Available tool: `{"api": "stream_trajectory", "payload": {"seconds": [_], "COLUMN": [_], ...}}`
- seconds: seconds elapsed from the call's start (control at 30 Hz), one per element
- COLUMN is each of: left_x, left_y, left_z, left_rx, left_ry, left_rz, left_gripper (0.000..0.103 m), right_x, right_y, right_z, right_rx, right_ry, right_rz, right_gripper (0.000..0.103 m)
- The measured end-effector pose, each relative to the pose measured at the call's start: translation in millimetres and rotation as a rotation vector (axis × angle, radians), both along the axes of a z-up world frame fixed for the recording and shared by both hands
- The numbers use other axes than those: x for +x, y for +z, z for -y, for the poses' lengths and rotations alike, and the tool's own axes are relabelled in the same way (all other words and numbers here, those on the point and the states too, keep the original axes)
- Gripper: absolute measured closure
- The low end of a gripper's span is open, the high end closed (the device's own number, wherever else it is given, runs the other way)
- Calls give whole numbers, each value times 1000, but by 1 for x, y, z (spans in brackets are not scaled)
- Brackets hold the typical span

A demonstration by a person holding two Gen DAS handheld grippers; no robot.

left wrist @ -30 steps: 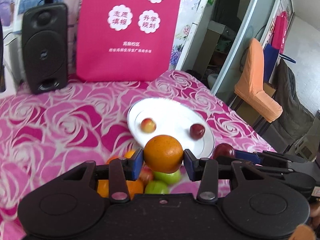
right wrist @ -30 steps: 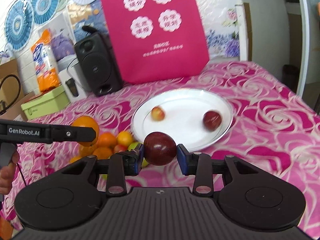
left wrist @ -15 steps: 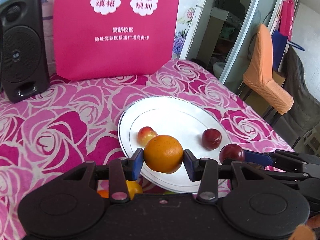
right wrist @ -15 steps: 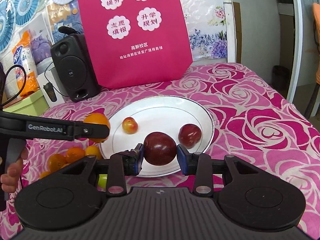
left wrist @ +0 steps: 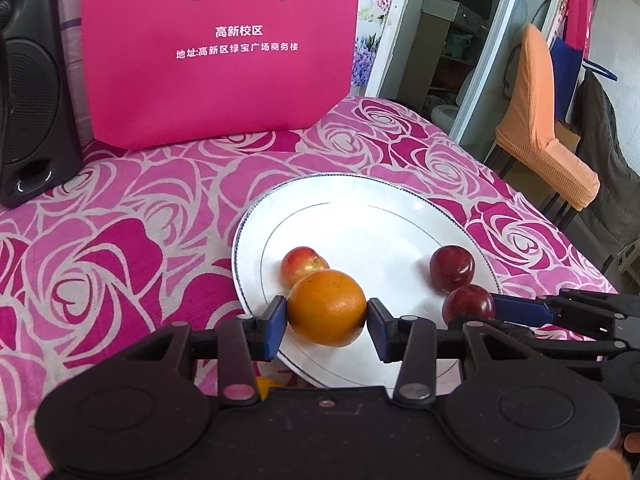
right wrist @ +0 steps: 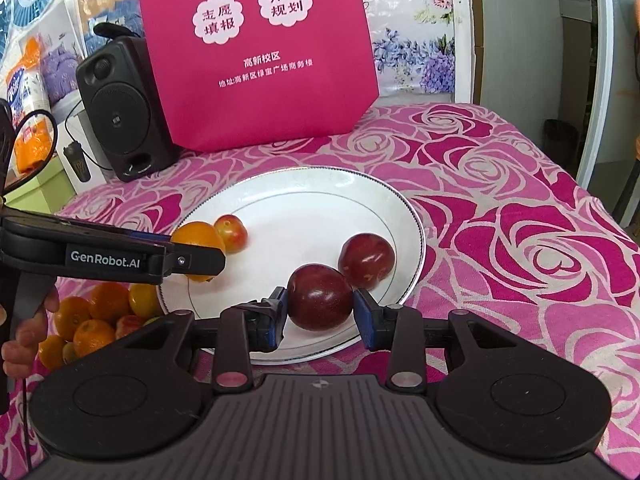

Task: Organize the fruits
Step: 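Carry the orange and dark red apple onto the plate and open both tools, then move both open tools back to the fruit pile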

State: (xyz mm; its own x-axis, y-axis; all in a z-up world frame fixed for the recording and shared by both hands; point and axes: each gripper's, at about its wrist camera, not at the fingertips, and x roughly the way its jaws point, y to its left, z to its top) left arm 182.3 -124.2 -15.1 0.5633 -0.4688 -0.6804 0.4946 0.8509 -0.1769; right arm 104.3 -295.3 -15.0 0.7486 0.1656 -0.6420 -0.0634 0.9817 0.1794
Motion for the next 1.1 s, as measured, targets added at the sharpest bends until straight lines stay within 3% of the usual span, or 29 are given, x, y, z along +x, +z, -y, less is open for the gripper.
{"api": "stream_trajectory", "payload": {"seconds": [0.33, 0.43, 0.53, 0.57, 0.6, 0.7, 1.1], "left_x": [-2, -6, -14, -17, -20, -30, -67], "left_y": [-5, -1, 6, 9, 11, 15, 38], "left_z": [3, -1, -5, -6, -8, -12, -46], "left_rx": [15, -9, -27, -32, -33, -29, -52], "left_ry": [-10, -10, -4, 4, 20, 64, 136], "left_rz": [42, 40, 62, 74, 86, 129, 110], "left_gripper": [12, 0, 0, 0, 0, 0, 0], "right_x": [6, 4, -1, -3, -5, -11, -37], "right_y": [-6, -6, -3, -1, 1, 4, 16], "right_z": [-4, -5, -5, -6, -7, -8, -14], "right_rx": [-33, -34, -31, -31, -34, -23, 34], "right_ry": [19, 23, 30, 34, 37, 44, 31], "right_rz": [1, 10, 27, 37, 48, 64, 60], "right_gripper": [39, 36, 19, 6, 0, 0, 0]}}
